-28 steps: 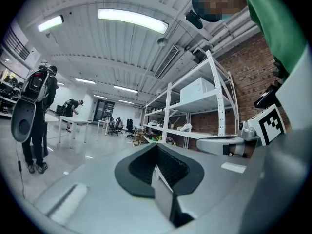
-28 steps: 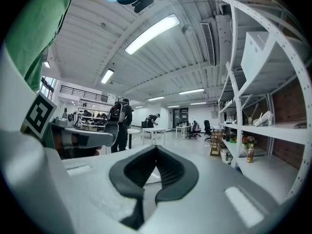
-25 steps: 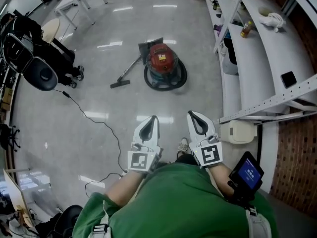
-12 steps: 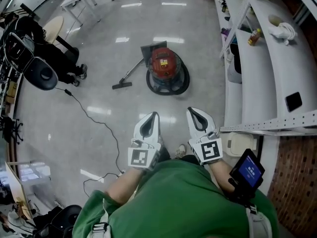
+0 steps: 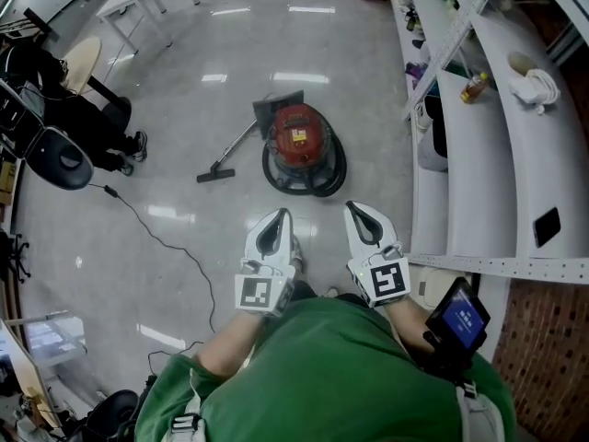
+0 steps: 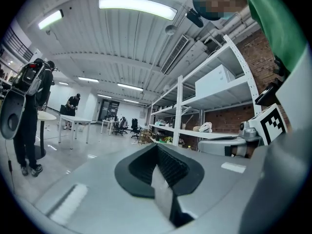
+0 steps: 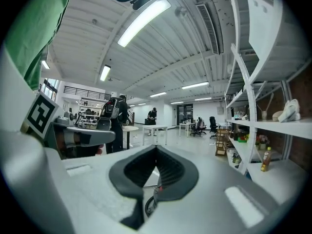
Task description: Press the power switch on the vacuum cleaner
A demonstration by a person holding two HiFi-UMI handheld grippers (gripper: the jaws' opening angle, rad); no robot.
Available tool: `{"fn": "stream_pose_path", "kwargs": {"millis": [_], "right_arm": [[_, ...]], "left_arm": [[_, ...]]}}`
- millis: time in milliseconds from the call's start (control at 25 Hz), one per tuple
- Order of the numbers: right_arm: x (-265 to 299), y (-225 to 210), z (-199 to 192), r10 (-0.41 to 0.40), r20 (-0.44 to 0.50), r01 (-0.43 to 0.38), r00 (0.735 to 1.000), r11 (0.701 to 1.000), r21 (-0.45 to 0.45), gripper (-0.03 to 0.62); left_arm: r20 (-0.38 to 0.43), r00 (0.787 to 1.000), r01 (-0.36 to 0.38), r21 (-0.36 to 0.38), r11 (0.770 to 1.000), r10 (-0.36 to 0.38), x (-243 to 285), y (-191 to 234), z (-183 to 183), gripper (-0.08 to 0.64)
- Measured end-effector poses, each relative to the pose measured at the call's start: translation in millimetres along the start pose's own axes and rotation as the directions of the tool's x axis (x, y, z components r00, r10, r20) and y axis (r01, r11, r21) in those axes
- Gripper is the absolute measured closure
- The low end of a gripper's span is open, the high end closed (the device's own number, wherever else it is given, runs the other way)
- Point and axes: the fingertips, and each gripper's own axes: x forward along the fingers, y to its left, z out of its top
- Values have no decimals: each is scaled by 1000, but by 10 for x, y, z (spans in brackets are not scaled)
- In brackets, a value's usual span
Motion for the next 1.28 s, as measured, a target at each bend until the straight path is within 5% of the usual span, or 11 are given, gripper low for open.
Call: {"fn": "stream_pose_path", "kwargs": {"millis": [560,840,1280], "right_arm": [[1508,-168,102,-40,-69,38,997,999,-32,591],[1808,-415,171,-36,-82,36,996,999,-7,591],[2289,-940,-110,76,-111,-72,991,997,42,591]], "left_arm": [[-38,998,50,-36,998,-51,982,1222,105,554],[-83,996,39,-42,998,-43,1318,1326,116,554],[-137,990,-45,-16,999,43,1943,1310,-68,554]]}}
